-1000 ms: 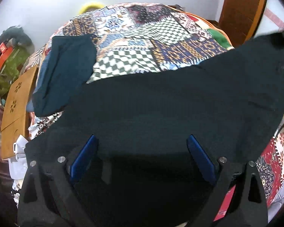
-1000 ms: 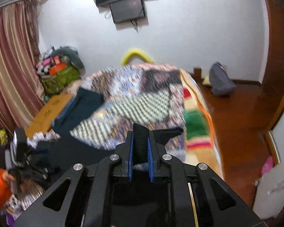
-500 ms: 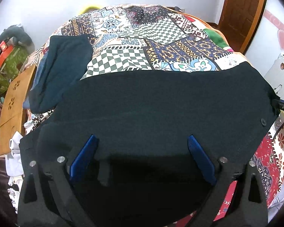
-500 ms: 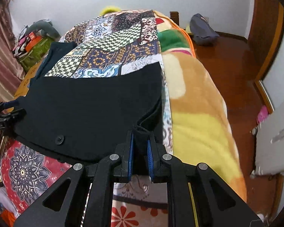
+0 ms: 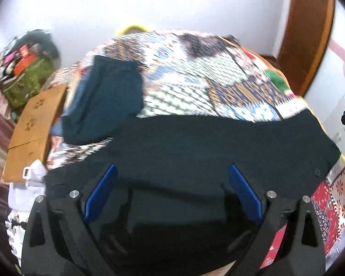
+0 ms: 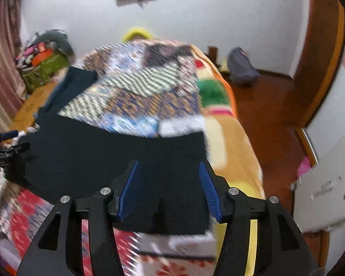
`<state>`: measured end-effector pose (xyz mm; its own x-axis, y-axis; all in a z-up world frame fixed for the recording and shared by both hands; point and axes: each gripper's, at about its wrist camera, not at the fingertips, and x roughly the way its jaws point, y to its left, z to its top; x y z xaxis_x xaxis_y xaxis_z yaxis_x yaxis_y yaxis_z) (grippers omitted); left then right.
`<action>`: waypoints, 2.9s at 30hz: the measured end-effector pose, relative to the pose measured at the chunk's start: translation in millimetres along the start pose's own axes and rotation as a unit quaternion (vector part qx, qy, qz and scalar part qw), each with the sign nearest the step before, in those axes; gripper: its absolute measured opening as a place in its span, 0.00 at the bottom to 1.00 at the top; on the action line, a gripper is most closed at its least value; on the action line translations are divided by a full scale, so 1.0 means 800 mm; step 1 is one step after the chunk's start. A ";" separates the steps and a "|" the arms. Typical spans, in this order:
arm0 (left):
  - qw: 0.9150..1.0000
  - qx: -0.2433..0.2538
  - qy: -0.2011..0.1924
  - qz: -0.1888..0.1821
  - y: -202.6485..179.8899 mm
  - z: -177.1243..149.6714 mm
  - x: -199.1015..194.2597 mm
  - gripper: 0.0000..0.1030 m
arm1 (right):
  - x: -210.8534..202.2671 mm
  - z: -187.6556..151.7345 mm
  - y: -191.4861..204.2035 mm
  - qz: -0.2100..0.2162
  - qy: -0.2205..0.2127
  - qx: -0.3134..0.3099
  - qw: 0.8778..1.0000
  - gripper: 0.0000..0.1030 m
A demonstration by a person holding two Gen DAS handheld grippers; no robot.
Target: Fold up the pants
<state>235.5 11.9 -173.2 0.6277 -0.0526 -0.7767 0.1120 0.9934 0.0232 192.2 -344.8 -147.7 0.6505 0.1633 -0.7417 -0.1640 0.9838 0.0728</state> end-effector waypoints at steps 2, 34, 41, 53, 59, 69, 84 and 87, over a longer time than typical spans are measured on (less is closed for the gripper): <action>1.000 -0.020 -0.010 0.012 0.031 0.002 -0.011 0.95 | 0.001 0.015 0.024 0.018 -0.014 -0.013 1.000 0.51; 0.974 -0.153 0.148 0.083 0.313 -0.092 0.145 0.98 | 0.293 0.123 0.412 0.199 0.148 -0.249 0.936 0.44; 0.976 -0.130 0.135 0.109 0.317 -0.109 0.147 1.00 | 0.344 0.109 0.437 0.196 0.198 -0.262 0.924 0.13; 0.963 -0.171 0.137 0.160 0.339 -0.124 0.112 0.91 | 0.308 0.109 0.445 0.086 0.095 -0.301 0.945 0.05; 0.966 -0.219 0.093 0.098 0.337 -0.122 0.029 0.91 | 0.230 0.132 0.396 0.133 0.073 -0.252 0.956 0.08; 0.950 -0.288 0.123 0.020 0.306 -0.175 -0.010 0.91 | 0.136 0.060 0.328 0.161 0.055 -0.250 0.953 0.38; 0.897 -0.399 0.164 -0.093 0.289 -0.199 0.026 0.78 | 0.114 -0.023 0.241 0.138 0.064 -0.205 0.967 0.49; 0.900 -0.397 0.163 -0.073 0.289 -0.192 0.026 0.64 | 0.115 -0.028 0.233 0.150 0.066 -0.183 0.969 0.50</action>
<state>156.5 255.9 -280.8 0.3763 -0.2854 -0.8814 -0.4915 0.7450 -0.4511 204.7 -148.4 -217.1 0.4371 0.4029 -0.8041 -0.5986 0.7976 0.0743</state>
